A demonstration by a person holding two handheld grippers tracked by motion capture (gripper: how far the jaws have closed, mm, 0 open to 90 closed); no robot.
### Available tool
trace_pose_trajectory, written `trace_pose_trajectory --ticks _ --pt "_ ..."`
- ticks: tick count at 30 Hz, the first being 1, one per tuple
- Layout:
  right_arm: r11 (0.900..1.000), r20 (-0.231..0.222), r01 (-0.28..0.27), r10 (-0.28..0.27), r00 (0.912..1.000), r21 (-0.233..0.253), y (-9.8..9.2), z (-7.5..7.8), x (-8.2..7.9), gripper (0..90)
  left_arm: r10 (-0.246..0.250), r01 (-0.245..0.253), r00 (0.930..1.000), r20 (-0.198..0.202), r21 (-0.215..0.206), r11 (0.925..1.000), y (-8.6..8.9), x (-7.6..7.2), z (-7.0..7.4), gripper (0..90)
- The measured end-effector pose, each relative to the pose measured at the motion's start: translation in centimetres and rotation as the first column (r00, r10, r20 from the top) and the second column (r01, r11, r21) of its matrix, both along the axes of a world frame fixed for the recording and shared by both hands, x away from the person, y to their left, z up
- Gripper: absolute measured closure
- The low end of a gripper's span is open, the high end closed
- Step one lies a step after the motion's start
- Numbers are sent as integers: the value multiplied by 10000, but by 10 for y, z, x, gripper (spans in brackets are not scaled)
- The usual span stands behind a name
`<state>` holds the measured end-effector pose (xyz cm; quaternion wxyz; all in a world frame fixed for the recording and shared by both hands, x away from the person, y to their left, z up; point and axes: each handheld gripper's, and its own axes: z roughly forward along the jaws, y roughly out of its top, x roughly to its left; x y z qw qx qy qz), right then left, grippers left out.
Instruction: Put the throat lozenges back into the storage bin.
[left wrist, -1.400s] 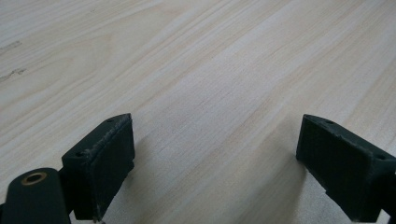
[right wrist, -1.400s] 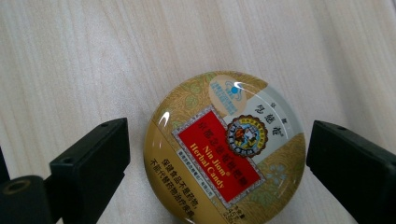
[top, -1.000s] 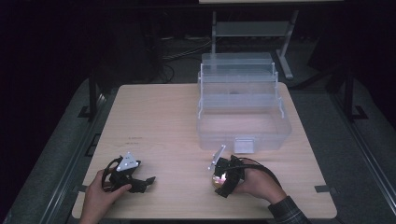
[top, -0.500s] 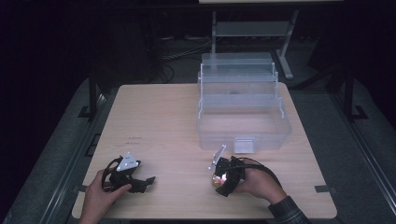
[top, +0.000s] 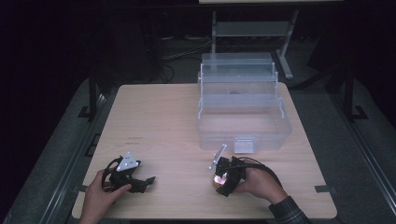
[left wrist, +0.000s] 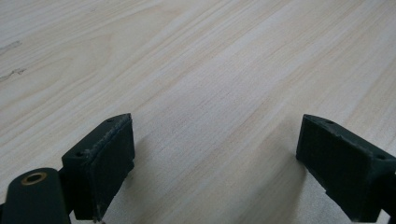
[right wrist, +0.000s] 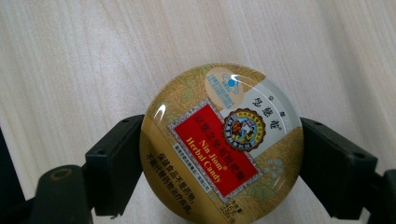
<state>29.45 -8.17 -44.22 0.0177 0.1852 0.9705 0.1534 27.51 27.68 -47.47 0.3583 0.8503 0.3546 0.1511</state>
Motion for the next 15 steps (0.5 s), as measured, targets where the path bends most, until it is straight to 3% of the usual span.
trace_pose_trajectory --ticks 15 --pt "10000 -37 71 -71 10000 9 -5 6 -1 194 7 -7 10000 3 -3 10000 0 0 0 106"
